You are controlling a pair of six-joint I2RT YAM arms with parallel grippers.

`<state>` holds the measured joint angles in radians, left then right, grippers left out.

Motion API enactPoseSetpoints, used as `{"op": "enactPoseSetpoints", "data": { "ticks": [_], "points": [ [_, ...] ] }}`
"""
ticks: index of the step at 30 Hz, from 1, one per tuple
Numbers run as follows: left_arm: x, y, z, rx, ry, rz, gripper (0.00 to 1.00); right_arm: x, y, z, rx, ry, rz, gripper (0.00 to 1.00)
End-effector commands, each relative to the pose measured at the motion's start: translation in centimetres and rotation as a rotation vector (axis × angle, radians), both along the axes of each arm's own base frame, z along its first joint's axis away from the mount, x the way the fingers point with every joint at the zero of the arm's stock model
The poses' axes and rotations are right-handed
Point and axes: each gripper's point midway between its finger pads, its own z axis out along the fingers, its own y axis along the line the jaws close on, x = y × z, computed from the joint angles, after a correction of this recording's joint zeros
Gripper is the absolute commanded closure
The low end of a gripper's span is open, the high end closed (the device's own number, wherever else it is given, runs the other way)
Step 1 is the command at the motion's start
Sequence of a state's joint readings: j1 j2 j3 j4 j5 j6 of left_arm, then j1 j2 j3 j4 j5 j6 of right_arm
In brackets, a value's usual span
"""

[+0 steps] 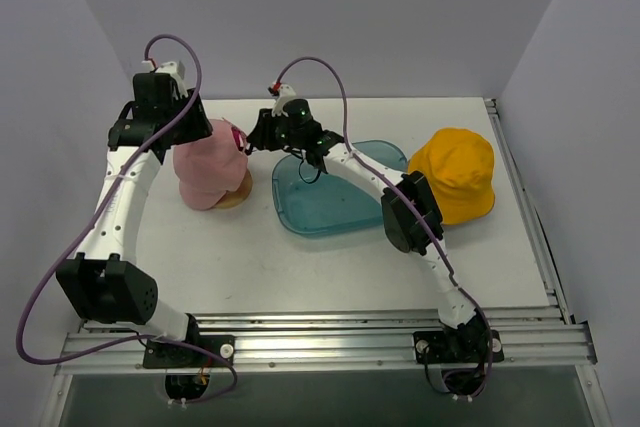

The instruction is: Stack the hats

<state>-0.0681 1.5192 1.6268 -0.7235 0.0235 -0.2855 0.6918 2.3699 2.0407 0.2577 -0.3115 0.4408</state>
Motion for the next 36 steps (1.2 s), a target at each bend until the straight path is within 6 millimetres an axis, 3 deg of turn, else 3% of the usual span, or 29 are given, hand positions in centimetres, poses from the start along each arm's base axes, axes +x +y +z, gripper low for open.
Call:
{"op": "enactPoseSetpoints", "data": {
  "ticks": [1, 8, 15, 18, 25, 32, 33, 35, 36],
  "points": [
    [-0.3, 0.7, 0.9, -0.013, -0.024, 0.037, 0.45, 1.3, -1.4, -1.1, -0.021, 0.004, -0.044, 0.73],
    [0.8, 1.5, -0.6, -0.025, 0.007, 0.062, 0.45, 1.4, -1.4, -2.3, -0.027, 0.026, -0.041, 0.73],
    [3.0, 0.5, -1.8, -0.077, 0.029, -0.009, 0.46, 1.1, -1.8, -2.3, -0.049, 0.019, -0.039, 0.73],
    [3.4, 0.1, -1.4, -0.084, 0.010, -0.034, 0.46, 1.1, -2.4, -1.0, -0.046, 0.002, -0.050, 0.71],
    [4.0, -0.7, 0.8, -0.098, -0.021, -0.087, 0.45, 0.1, -4.1, 4.2, -0.010, -0.054, -0.086, 0.65],
    [1.2, 1.7, 3.7, -0.028, -0.057, 0.013, 0.39, -0.9, -3.9, 6.8, 0.066, -0.080, -0.085, 0.59],
    [0.9, 3.2, 3.6, -0.036, -0.048, 0.052, 0.39, -0.8, -3.9, 7.2, 0.073, -0.083, -0.091, 0.58],
    [0.0, 4.2, 3.8, -0.056, -0.053, 0.084, 0.40, -0.8, -3.7, 7.8, 0.086, -0.098, -0.092, 0.57],
    [-0.1, 4.3, 2.9, -0.069, -0.042, 0.084, 0.39, -0.9, -3.6, 8.1, 0.093, -0.102, -0.088, 0.56]
  ]
}}
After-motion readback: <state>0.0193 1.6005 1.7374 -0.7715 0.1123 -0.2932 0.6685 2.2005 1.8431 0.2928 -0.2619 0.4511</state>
